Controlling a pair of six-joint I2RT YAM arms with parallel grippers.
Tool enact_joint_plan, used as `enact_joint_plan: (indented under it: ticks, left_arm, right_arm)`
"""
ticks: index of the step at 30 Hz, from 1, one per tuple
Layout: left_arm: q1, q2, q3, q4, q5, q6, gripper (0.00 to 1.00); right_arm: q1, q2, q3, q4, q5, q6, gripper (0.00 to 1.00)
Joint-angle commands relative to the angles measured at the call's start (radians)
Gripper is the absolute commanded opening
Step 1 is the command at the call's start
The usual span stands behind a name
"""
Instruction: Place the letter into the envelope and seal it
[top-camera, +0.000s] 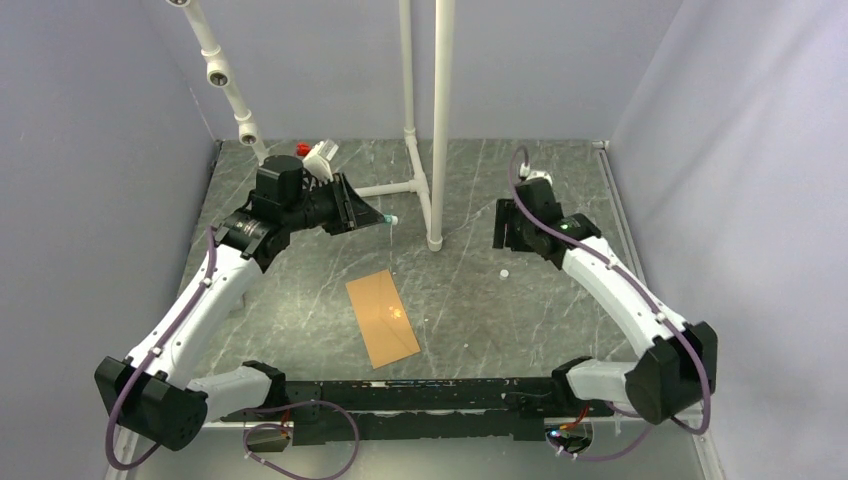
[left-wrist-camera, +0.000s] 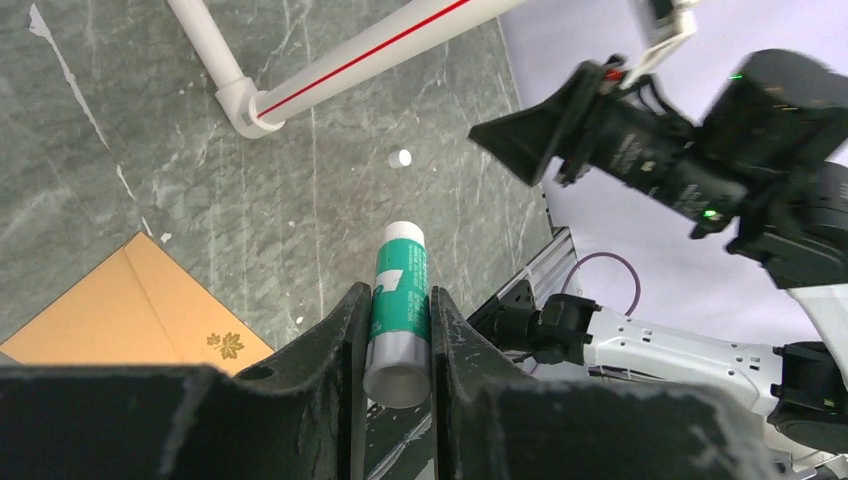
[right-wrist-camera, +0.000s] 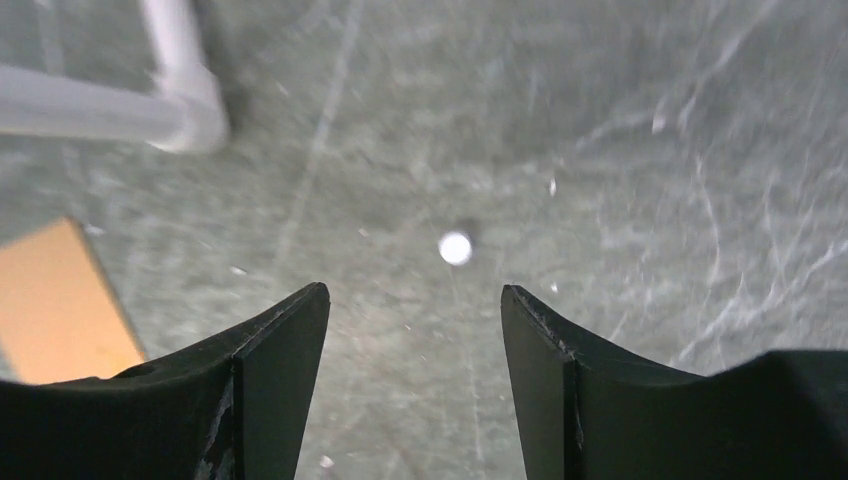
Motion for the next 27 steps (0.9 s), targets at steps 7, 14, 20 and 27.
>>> enact_joint_plan:
  ticks: [7, 14, 20, 27]
  left_arm:
    - [0.007, -0.028, -0.014, 0.025, -0.024, 0.016, 0.02]
    - [0.007, -0.028, -0.023, 0.028, -0.023, 0.014, 0.02]
    - [0.008, -0.021, -0.019, 0.026, -0.017, 0.018, 0.02]
    - [0.009, -0.03, -0.021, 0.011, -0.038, 0.02, 0.02]
  right_arm:
    - [-0.027, 0.208, -0.102, 0.023, -0.064, 0.036, 0.6]
    - [-0.041, 0.287, -0.122, 0.073, -0.01, 0.031, 0.52]
    - [-0.074, 0.371, -0.126, 0.123, -0.05, 0.03, 0.54]
    - [-0.091, 0.403, -0.141, 0.174, -0.08, 0.032, 0.44]
